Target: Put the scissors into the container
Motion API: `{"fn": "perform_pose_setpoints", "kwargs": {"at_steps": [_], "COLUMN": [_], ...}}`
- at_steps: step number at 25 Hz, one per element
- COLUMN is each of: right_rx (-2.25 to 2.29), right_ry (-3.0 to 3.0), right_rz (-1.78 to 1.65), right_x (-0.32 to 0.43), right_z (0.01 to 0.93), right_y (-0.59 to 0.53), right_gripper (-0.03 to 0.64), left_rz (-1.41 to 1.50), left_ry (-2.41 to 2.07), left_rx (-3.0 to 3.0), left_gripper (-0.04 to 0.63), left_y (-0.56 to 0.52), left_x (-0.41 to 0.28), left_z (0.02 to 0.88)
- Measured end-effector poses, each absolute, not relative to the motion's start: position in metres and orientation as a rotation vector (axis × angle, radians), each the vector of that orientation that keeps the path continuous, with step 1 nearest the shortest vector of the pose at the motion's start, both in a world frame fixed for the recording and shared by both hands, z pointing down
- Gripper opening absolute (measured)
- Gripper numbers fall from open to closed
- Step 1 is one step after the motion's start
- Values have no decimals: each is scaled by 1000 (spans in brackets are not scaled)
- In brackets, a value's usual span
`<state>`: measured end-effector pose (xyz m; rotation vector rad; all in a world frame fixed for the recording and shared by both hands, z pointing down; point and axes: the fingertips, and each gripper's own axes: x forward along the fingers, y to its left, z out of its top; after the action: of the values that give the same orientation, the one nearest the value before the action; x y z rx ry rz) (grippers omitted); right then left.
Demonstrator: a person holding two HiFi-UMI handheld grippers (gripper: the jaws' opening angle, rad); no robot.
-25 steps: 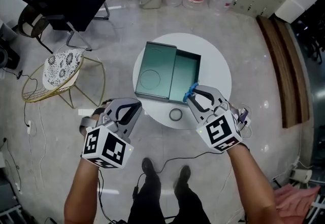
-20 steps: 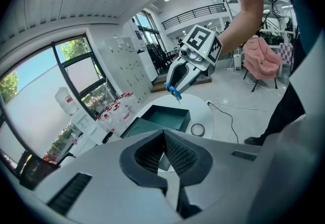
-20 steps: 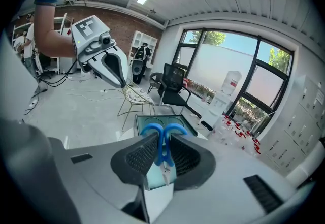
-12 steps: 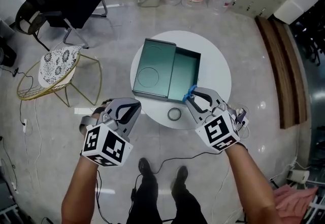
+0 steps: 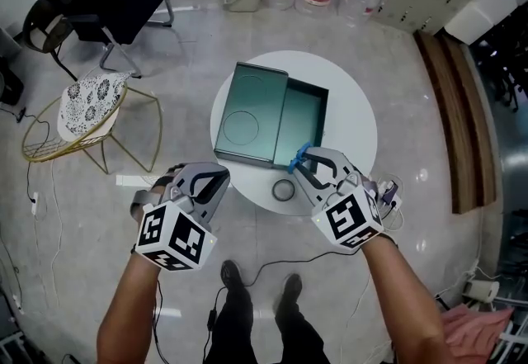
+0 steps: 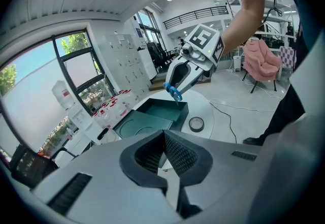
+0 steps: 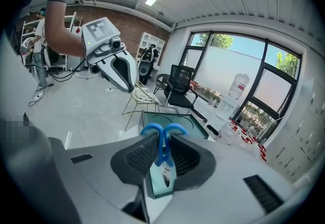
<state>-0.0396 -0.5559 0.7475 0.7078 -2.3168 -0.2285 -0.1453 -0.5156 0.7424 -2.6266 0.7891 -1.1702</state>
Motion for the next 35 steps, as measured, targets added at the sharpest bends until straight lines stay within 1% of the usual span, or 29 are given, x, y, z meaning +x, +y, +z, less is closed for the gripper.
{"fn": "perform_pose_setpoints", "kwargs": {"at_steps": [12, 20, 30, 35], "right_rx": [627, 628, 641, 624], "right_ry": [-2247, -2210, -2198, -2180], "right_rz": [-308, -278, -194, -155], "right_x": [-46, -36, -52, -57], "right_z": [788, 818, 836, 837], "right_y": [-569, -577, -584, -578], "right_gripper": [95, 95, 95, 97], "left_rz": [-1180, -1188, -1209, -1207], "left_ry": [802, 811, 811, 815], "left_rx": [-2635, -2641, -2645, -2640], "left_gripper": [17, 18, 17, 18], "left_y": [-525, -529, -523, -518], "left_x": [-146, -145, -159, -167], "left_z": [766, 784, 798, 791]}}
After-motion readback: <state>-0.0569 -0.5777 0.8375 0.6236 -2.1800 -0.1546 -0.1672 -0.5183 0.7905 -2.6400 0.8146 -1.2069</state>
